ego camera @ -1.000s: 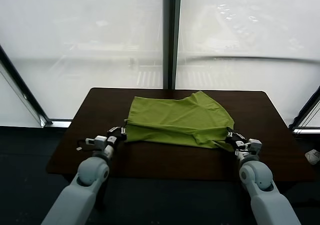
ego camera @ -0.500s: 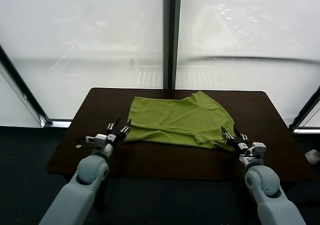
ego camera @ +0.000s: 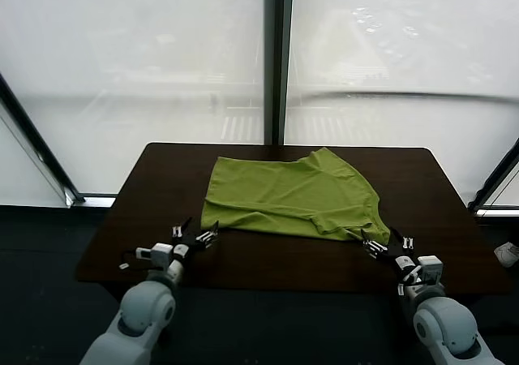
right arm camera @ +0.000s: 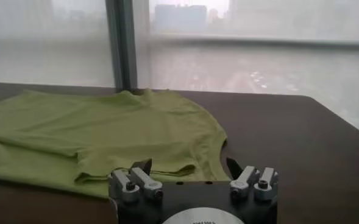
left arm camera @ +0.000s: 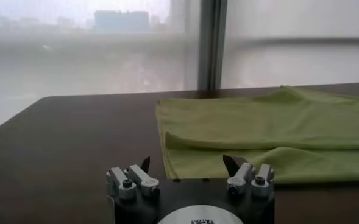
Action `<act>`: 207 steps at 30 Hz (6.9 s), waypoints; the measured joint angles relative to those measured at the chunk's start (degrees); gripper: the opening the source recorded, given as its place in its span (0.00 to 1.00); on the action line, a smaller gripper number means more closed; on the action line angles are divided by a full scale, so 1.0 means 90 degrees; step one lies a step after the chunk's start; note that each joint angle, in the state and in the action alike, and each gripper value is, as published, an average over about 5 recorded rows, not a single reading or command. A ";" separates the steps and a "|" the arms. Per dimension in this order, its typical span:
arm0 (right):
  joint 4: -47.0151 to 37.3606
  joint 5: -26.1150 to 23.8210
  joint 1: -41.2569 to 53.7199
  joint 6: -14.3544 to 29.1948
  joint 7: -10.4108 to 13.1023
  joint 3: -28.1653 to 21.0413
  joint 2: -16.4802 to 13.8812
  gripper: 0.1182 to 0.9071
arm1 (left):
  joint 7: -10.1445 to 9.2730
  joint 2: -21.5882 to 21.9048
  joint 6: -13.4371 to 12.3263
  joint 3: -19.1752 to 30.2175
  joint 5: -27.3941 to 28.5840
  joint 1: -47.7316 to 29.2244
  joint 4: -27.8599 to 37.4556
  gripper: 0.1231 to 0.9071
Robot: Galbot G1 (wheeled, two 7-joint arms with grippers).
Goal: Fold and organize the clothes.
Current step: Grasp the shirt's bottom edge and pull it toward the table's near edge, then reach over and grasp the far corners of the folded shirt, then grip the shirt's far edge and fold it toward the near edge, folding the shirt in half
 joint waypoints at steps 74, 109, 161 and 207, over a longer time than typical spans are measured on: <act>0.1037 0.1722 -0.1637 -0.0748 0.0206 0.0647 -0.1925 0.54 | -0.0217 0.0895 0.0148 -0.0704 -0.0050 0.2185 -0.1863 0.23; -0.2677 0.1922 0.4852 -0.1515 0.0455 -0.2300 -0.0737 1.00 | -0.0896 0.1064 0.1668 0.0989 -0.3316 -0.3256 0.1363 1.00; -0.6406 0.0748 0.6568 -0.1148 -0.0824 -0.2931 0.0904 0.03 | 0.0301 0.0154 0.1117 0.1857 -0.2504 -0.5021 0.4886 0.11; -0.3169 0.2198 0.4373 -0.0718 -0.0579 -0.1685 -0.0499 0.03 | -0.0233 0.1435 0.1079 0.0415 -0.3029 -0.2470 0.0790 0.07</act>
